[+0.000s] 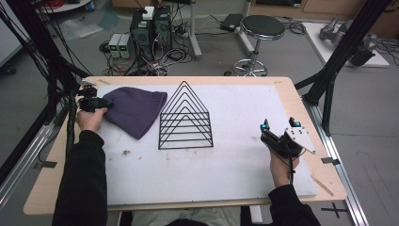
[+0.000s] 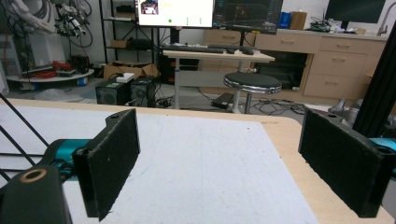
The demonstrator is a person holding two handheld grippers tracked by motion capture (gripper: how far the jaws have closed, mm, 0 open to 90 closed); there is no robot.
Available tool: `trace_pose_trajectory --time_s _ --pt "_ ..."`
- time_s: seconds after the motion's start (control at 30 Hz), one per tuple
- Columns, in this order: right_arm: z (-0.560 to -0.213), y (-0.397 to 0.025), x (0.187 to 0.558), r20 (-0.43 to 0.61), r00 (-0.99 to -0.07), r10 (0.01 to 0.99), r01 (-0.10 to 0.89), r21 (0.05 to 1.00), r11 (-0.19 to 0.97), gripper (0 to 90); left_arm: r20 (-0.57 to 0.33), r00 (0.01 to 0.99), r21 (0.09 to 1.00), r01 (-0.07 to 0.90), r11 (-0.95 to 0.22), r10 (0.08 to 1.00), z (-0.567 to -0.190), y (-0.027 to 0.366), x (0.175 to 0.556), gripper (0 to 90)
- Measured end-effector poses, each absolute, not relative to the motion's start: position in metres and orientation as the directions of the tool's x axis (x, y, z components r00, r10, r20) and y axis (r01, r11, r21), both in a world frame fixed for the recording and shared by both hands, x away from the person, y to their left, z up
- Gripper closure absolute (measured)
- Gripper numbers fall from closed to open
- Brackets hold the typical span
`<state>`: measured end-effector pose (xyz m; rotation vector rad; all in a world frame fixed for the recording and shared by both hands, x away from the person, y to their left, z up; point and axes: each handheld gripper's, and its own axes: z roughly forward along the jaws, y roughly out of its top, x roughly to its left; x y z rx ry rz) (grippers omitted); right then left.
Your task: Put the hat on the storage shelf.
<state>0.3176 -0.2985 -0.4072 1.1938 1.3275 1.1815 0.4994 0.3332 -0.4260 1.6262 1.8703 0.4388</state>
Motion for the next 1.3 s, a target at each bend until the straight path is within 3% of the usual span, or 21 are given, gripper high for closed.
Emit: trace_pose_trajectory --time_s 0.57,1.0,1.3 --pt "-0.407 -0.299 0.316 -0.05 -0.061 0.997 0.068 0.996 0.054 12.0 -0.255 -0.044 0.647 0.735 0.204 0.966 -0.417 0.333 0.495 78.9" --pt "-0.407 -0.298 0.316 -0.041 -0.068 0.997 0.073 0.996 0.046 11.9 -0.179 0.136 0.847 0.525 0.082 0.974 -0.367 0.305 0.472 78.9" --pt "-0.408 -0.298 0.317 -0.047 -0.071 0.996 0.071 0.996 0.052 11.9 -0.16 0.199 0.896 0.441 0.058 0.967 -0.349 0.299 0.458 78.9"
